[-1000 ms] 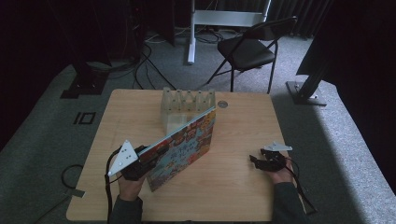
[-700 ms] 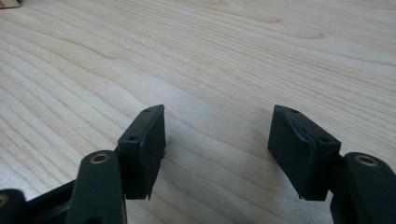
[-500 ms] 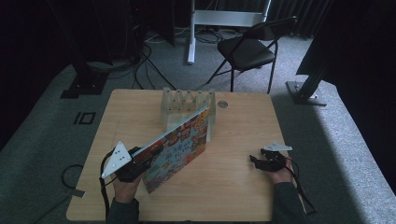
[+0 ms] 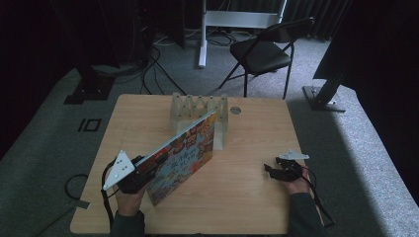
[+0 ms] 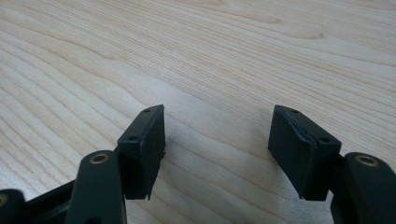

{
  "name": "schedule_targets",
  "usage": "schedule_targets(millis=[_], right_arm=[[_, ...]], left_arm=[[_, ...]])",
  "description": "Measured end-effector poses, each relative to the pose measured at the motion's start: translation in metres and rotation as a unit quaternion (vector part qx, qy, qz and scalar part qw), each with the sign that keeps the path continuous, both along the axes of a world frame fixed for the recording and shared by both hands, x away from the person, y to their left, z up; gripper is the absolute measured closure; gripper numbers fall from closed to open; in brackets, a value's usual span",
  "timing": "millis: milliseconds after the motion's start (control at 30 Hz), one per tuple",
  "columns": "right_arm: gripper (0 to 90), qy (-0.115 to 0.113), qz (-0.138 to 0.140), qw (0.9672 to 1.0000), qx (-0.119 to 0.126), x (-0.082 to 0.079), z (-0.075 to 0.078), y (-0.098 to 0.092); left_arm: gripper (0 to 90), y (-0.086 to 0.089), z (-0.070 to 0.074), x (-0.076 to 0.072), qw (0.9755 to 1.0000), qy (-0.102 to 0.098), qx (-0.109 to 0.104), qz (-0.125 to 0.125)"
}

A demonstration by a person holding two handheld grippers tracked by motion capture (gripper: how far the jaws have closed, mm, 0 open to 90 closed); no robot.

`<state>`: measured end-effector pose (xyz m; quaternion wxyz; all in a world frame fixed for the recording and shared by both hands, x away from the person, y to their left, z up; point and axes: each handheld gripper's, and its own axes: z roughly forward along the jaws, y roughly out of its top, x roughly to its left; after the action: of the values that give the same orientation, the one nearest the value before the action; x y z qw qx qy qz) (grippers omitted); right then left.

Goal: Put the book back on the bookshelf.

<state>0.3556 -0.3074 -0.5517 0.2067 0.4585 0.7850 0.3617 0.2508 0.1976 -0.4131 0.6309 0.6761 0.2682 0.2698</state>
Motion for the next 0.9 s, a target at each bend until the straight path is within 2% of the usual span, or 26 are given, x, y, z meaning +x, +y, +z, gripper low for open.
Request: schedule_targets(millis=[500,900], right_arm=[[36.1,0.0,0.0,1.0,0.001,0.0003,0.0,-0.0002],[36.1,0.0,0.0,1.0,0.0,0.0002,0.0,0.0001]], left_arm=[[80.4,0.0068,0.002,-0.0013,0.9999,0.006,-0.007,0.013],[80.5,0.0093,0.0053,-0.0032,0.9994,0.001,0.003,0.033]])
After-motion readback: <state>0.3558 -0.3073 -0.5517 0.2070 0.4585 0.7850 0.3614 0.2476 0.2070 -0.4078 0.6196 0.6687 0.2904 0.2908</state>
